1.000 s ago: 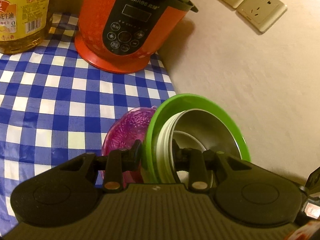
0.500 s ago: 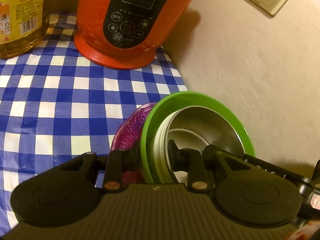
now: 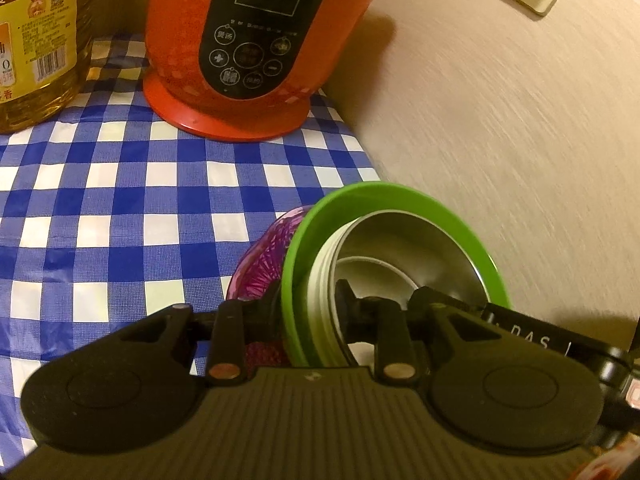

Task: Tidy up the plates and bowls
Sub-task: 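Lower the green bowl stack onto the pink glass dishes with both grippers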

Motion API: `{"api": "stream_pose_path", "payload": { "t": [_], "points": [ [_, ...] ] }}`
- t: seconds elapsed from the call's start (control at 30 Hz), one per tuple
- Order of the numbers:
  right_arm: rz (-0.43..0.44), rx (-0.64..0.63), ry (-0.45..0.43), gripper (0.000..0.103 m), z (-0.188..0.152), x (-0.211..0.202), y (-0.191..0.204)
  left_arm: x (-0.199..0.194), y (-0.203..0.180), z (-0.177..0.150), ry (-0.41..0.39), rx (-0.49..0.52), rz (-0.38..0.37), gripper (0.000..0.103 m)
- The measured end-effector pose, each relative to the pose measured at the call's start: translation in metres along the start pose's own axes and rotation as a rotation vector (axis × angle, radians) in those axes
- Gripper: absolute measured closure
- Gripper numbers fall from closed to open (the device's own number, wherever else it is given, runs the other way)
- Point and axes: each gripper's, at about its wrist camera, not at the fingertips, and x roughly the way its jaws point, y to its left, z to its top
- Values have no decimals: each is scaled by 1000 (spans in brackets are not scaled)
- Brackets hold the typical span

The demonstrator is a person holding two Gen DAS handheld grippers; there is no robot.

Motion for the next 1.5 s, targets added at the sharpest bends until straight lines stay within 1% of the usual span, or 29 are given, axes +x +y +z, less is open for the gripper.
{"api": "stream_pose_path", "payload": {
  "t": [0.27,0.3,0.33,0.43,0.53,0.93,1.07,1.2,1.4,1.5],
  "points": [
    [8,11,-13,73,-1,-2,-3,-3,0,-1,-11,11,2,79],
    [9,9,-15,72,-1,-3,-3,-4,0,-1,-12,13,0,77],
    [11,6,-22,68,-1,-4,-2,-5,0,-2,-13,12,-4,75],
    [17,-7,-46,57,-1,-9,0,-11,-2,-3,-19,20,-10,72],
    [10,-11,-54,55,-1,-13,1,-17,-4,-4,-30,28,-8,71],
    [11,-20,-65,53,-2,-39,6,-45,-7,-9,-51,31,-3,68],
    [10,-34,-67,53,-5,-50,10,-57,-11,-10,-62,56,4,66],
    [4,-36,-68,53,-10,-60,13,-67,-14,-13,-71,67,0,58],
    [-5,-38,-65,53,-17,-74,12,-81,-16,-19,-77,69,5,54],
    [-8,-41,-63,53,-19,-81,13,-89,-16,-23,-90,55,7,46]
  ]
}}
